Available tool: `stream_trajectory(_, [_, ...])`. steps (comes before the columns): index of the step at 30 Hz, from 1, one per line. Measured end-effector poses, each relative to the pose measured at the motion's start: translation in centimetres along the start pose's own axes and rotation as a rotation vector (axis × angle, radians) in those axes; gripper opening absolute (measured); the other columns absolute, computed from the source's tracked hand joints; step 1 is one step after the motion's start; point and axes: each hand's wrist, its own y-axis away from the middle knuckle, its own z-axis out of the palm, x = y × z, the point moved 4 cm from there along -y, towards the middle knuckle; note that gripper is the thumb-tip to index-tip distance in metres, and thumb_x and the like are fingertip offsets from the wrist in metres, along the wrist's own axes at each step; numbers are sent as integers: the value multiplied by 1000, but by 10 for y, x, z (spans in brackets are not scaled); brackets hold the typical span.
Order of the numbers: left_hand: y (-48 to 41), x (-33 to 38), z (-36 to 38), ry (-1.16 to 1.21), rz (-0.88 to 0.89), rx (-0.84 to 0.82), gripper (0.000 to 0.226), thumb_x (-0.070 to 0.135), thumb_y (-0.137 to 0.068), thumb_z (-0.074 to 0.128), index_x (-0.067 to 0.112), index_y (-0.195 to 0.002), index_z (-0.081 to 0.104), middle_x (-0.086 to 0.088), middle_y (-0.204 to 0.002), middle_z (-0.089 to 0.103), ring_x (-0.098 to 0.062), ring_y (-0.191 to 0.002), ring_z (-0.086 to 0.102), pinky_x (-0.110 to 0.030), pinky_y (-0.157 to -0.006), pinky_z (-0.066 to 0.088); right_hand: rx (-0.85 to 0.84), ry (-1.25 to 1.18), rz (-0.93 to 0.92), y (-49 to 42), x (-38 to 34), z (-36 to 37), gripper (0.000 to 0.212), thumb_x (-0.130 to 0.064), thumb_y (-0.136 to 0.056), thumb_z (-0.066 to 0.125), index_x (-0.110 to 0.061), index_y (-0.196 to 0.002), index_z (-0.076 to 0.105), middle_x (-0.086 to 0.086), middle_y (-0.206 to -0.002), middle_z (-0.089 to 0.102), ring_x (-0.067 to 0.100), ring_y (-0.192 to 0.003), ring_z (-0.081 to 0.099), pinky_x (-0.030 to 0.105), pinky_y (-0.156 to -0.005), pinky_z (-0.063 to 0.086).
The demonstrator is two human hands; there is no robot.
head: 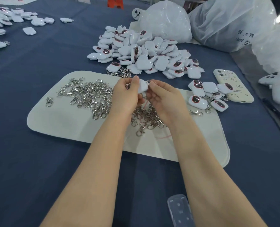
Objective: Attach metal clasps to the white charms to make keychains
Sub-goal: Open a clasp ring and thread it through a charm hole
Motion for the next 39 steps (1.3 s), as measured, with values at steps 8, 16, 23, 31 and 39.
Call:
stream_trajectory(8, [6,3,5,200,-91,-74,15,19,-98,51,4,-99,50,-7,-77,56,-1,-45,56,-18,-52,52,70,392,-241,3,-6,1,10,-9,-94,55,-10,-88,63,2,-72,63,11,-65,57,22,-64,49])
stream_trajectory(16, [6,10,2,40,-10,-93,10,20,-97,51,14,-90,48,-5,-80,55,-2,-43,52,-18,-47,48,116,878,-538,10,-19,2,10,-11,-91,56,-15,-82,59,-13,-69,54,-5,-60,47,8,-62,36])
stream_trajectory(23, [7,28,-8,-591,394,-76,10,30,-94,53,27,-85,50,9,-73,56,-14,-58,56,-28,-57,42,-120,1294,-501,11,-25,5,7,-11,-84,55,-10,-79,61,4,-75,64,18,-67,51,27,-66,39])
stream_trajectory(31, [4,7,-8,-11,-4,-9,10,23,-97,53,13,-96,53,-4,-77,57,0,-43,52,-18,-47,48,79,481,-200,1,0,5,5,-10,-92,56,-11,-89,59,4,-76,62,16,-69,58,35,-76,52])
stream_trajectory(39, [7,4,-4,467,-316,-99,14,17,-94,57,4,-88,57,-5,-67,58,-3,-40,49,-13,-39,44,87,748,-370,6,-10,5,10,-14,-94,55,-8,-98,62,2,-80,64,15,-75,60,23,-75,49])
